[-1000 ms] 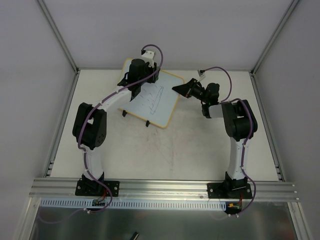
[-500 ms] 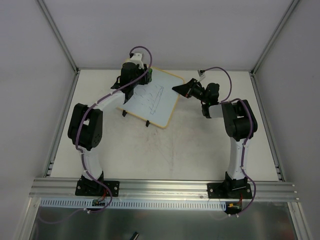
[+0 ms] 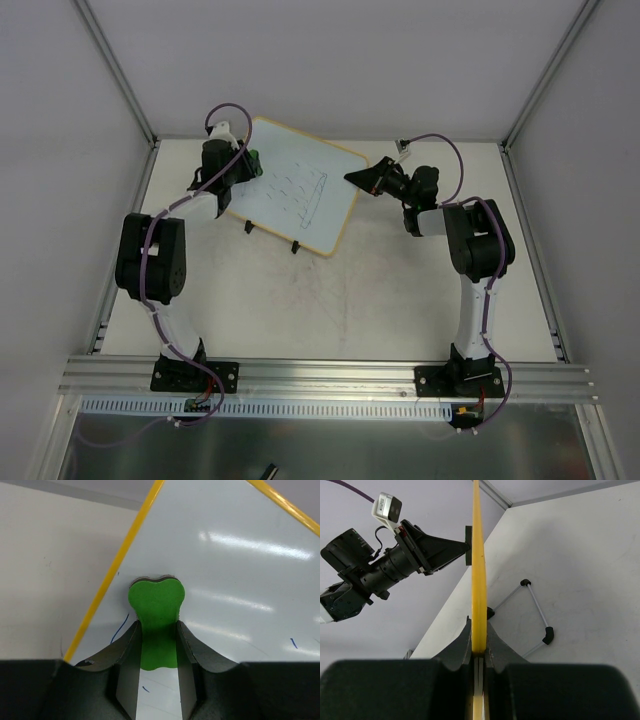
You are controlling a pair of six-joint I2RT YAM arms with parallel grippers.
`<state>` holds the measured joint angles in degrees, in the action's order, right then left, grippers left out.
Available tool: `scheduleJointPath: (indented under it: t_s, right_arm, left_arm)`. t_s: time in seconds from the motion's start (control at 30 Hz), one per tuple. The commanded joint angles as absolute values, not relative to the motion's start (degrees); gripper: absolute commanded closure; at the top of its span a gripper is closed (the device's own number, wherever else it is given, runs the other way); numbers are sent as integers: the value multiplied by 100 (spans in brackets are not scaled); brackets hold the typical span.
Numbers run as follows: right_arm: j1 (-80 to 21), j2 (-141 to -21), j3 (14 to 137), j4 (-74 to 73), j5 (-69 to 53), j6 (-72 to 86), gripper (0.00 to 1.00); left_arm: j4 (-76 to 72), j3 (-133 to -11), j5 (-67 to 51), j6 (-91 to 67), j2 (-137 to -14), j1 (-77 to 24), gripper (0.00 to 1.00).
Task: Erase the whiteboard
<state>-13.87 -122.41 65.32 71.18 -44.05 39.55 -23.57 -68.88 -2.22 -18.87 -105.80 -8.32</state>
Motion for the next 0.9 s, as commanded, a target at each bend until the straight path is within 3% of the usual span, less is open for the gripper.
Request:
scheduleJointPath:
  t_s: [0.0,0.33,0.87]
  right_arm:
    - [-1318,-12032,6557,8068,-4614,3410,100]
    - [-1310,-12032,6548,8130,-4614,3471,100]
    - [-1292,-12059,6557,8156,-4614,3507,100]
  left_arm:
    - [-2039,-6522,-35,-2188,-10529,-651,100]
    - [-2180,-6100,-509,-2663,-10476,-62,100]
    - [-2276,-6380,-958,-2540,-10591,-105,100]
